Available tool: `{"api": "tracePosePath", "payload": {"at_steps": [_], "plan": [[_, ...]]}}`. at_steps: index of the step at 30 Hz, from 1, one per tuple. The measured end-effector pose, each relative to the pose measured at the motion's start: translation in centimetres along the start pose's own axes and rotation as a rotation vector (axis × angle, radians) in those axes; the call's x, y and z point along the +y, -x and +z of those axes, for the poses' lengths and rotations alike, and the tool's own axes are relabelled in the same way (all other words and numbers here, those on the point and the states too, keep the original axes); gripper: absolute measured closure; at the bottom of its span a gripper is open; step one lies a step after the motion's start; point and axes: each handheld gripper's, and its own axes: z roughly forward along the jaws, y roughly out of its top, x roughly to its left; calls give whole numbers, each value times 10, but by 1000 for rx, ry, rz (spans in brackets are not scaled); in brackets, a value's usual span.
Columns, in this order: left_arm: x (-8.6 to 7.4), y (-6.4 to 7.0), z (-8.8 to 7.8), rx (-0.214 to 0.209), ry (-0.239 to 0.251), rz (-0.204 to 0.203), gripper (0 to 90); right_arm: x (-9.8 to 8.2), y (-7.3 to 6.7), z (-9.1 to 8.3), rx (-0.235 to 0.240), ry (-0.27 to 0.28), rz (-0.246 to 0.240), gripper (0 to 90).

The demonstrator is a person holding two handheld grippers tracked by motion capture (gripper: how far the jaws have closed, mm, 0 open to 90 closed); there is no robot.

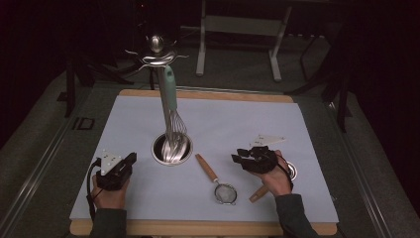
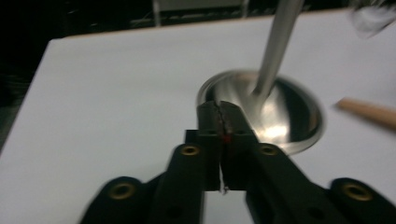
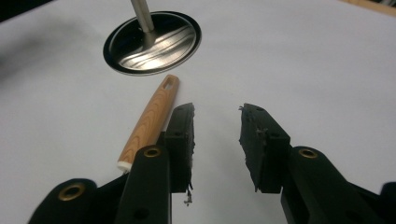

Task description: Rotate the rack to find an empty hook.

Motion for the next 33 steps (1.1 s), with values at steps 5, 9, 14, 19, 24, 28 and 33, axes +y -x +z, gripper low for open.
{"api": "tracePosePath", "payload": {"at_steps": [5, 9, 14, 19, 24, 28, 33], "plan": [[22, 5, -8, -20, 52, 19, 900, -15, -1, 6, -19, -3, 24, 636], [42, 12, -15, -44, 126, 35, 900, -16, -5, 12, -52, -37, -14, 633], [62, 15, -24, -79, 211, 30, 900, -18, -7, 14, -62, -65, -33, 632], [79, 16, -34, -106, 283, 23, 900, -25, -5, 8, -52, -91, -65, 632], [96, 21, -40, -108, 329, 39, 900, -31, 1, 1, -44, -86, -41, 631], [110, 26, -42, -120, 370, 46, 900, -31, 0, -1, -29, -64, -25, 628], [127, 34, -46, -145, 433, 60, 900, -30, -4, -2, -22, -58, -32, 621]]}}
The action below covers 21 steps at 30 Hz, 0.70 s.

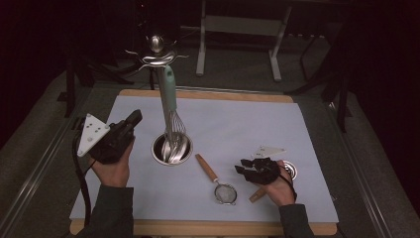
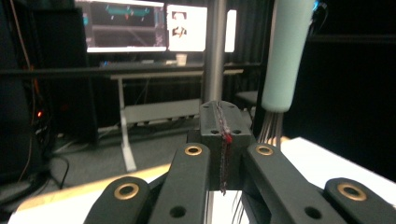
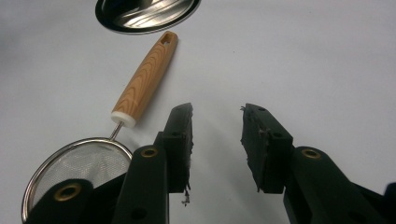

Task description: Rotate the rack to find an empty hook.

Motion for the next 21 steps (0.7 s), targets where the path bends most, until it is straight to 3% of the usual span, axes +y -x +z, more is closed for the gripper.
{"api": "tracePosePath", "payload": {"at_steps": [12, 21], "plan": [[34, 6, 17, -61, 158, -7, 899, -7, 7, -9, -8, 18, 32, 620], [52, 1, 22, -52, 246, -24, 898, -8, 7, -11, -9, 22, 40, 619]]}}
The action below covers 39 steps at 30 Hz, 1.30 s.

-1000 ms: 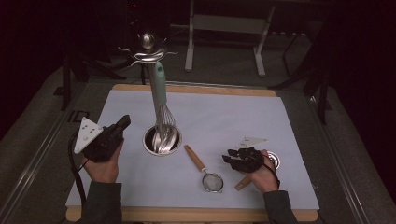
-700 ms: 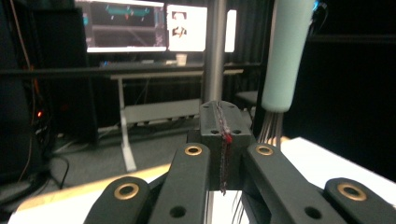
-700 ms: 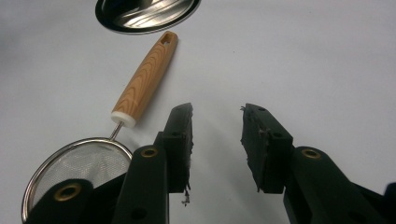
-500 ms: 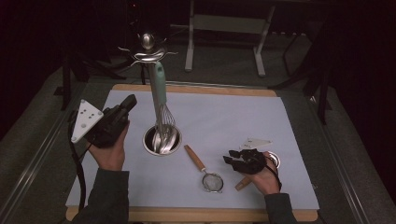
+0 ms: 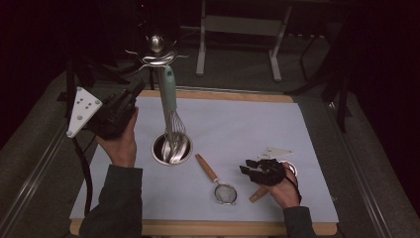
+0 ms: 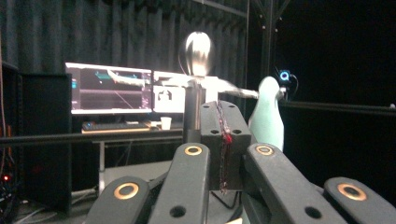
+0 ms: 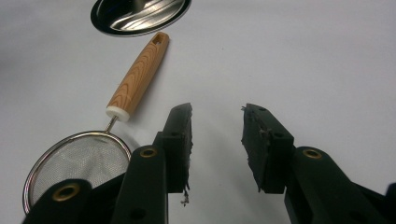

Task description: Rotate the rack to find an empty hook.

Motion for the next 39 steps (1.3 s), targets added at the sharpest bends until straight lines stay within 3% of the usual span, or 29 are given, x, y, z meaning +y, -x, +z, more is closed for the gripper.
{"api": "tracePosePath", "payload": {"at_steps": [7, 24, 39], "plan": [[6, 4, 7, -13, 13, 18, 898, 0, 0, 1, 4, 0, -2, 619], [9, -1, 15, 15, 1, 30, 898, 0, 1, -2, 1, 10, 0, 619], [11, -19, 22, 74, -22, 15, 898, -1, 2, -2, 4, 9, 4, 620]]}}
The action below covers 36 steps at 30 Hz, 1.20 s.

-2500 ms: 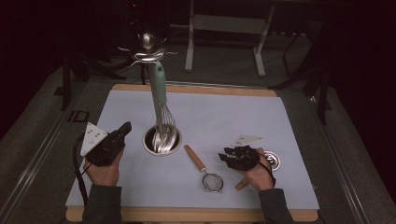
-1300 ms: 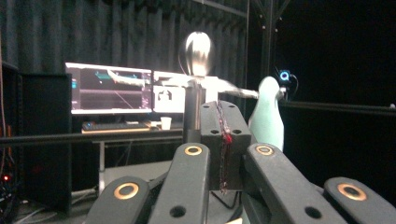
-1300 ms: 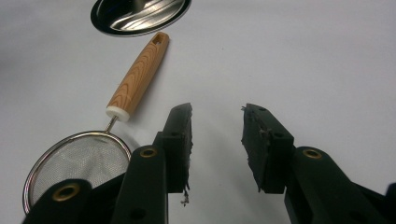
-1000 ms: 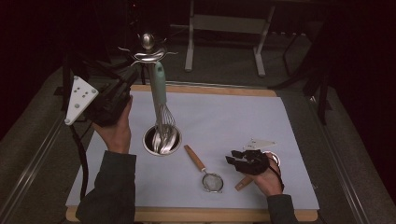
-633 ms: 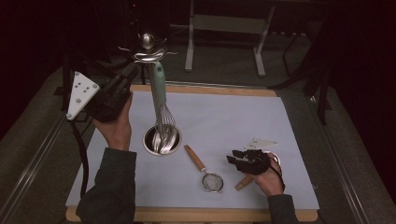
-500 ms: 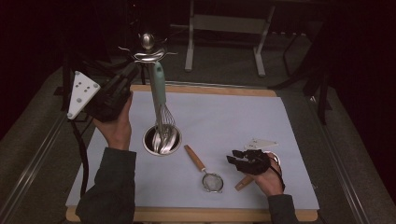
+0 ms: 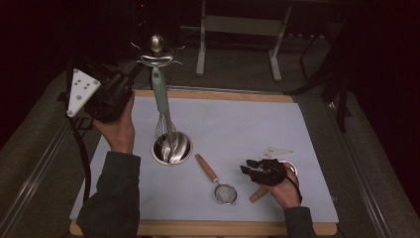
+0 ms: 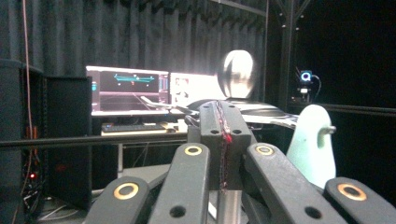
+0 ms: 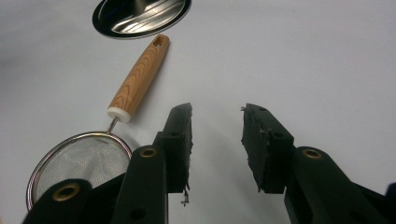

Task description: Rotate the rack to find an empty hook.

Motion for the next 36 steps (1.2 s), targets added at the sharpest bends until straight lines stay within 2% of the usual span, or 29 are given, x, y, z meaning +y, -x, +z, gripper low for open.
{"api": "tracePosePath", "payload": {"at_steps": [9, 10, 15, 25, 32, 36], "plan": [[2, -8, 8, 24, -20, 6, 899, 0, 0, 0, 0, 0, 0, 620], [2, -11, 10, 37, -23, 1, 899, 0, 0, 0, 0, 0, 1, 621], [3, -13, 14, 46, -34, -7, 899, 0, 0, 0, 0, -2, 0, 621], [3, -17, 19, 47, -53, -19, 899, -1, 0, 1, 1, -5, -1, 621], [5, -18, 19, 45, -66, -6, 899, -1, 0, 2, 4, -9, -2, 621], [5, -19, 18, 29, -80, -9, 897, -2, 1, 2, 3, -10, 0, 621]]}}
